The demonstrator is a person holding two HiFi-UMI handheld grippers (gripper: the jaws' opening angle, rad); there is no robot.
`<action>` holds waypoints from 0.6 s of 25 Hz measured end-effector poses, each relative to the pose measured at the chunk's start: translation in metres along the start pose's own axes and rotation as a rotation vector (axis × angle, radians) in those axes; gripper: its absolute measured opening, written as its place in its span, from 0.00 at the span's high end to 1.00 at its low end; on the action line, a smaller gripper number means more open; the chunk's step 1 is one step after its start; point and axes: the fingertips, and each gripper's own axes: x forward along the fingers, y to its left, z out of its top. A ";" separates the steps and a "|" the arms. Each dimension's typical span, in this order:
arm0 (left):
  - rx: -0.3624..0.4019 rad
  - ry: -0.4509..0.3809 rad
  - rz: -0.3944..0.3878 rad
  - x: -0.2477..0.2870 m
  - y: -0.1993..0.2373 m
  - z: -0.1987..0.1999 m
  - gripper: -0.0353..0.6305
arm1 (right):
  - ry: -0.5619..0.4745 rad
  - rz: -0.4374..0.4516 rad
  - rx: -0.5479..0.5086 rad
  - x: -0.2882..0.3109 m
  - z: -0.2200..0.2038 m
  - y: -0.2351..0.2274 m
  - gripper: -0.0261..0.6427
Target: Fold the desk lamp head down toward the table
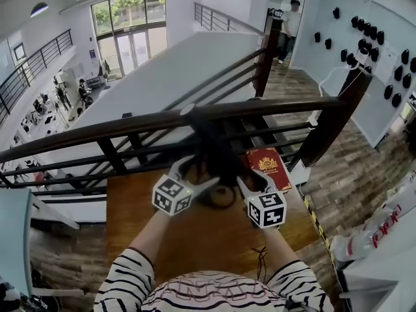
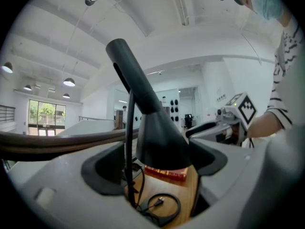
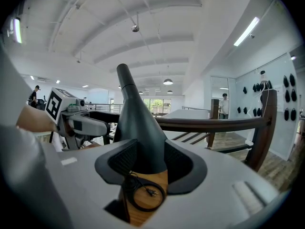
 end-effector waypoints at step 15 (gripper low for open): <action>0.000 -0.029 0.088 -0.033 -0.024 -0.007 0.33 | -0.013 0.004 0.080 -0.044 -0.025 0.013 0.69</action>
